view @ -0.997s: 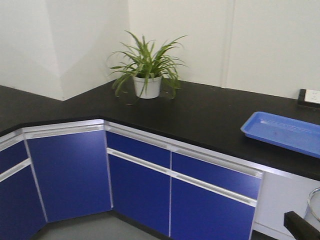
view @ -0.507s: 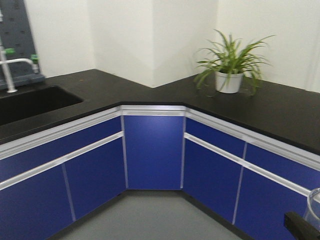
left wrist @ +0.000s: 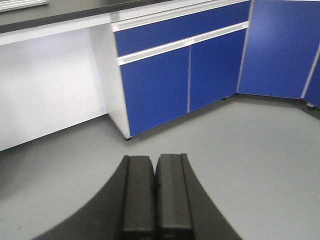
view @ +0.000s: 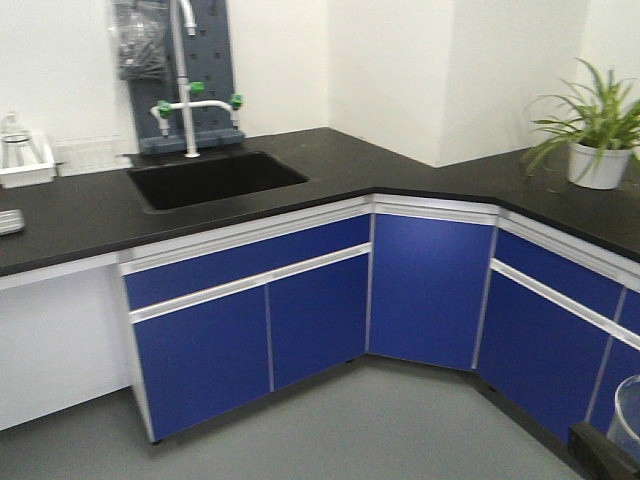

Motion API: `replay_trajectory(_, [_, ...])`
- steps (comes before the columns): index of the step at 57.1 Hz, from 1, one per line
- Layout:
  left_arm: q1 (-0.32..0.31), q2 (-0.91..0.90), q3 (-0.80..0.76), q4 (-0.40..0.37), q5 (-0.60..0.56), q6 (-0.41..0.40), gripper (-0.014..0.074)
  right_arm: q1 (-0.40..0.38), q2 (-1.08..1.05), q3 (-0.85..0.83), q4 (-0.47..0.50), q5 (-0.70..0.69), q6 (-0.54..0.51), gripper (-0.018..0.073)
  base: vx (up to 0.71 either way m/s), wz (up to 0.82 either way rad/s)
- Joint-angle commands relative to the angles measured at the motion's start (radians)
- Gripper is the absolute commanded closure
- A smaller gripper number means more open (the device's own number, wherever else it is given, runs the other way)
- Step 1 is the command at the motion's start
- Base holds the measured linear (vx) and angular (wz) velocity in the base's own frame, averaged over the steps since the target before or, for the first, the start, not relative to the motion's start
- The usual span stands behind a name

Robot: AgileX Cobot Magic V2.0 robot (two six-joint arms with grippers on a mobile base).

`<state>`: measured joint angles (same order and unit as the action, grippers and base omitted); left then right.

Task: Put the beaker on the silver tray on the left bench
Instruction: 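Hold the beaker in the right gripper while driving to the other bench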

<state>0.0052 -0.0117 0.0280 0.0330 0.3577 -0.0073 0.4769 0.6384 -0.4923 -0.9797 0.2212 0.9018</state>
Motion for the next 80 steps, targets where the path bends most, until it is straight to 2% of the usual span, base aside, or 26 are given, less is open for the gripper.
replay_trajectory(1, [-0.006,-0.016,0.028,-0.002,-0.077,-0.001,0.0595,-0.002,-0.002,-0.032,-0.022,-0.042,-0.008,0.0566,-0.15,0.38])
replay_trajectory(37, [-0.006,-0.016,0.028,-0.002,-0.077,-0.001,0.0595,-0.002,-0.002,-0.032,-0.022,-0.042,-0.008,0.0566,-0.01,0.44])
replay_trajectory(63, [-0.006,-0.016,0.028,-0.002,-0.077,-0.001,0.0595,-0.002,-0.002,-0.032,-0.022,-0.042,-0.008,0.0566,0.22,0.62])
replay_trajectory(80, [-0.006,-0.016,0.028,-0.002,-0.077,-0.001,0.0595,-0.002,-0.002,-0.032,-0.022,-0.042,-0.008,0.0566,0.36,0.33])
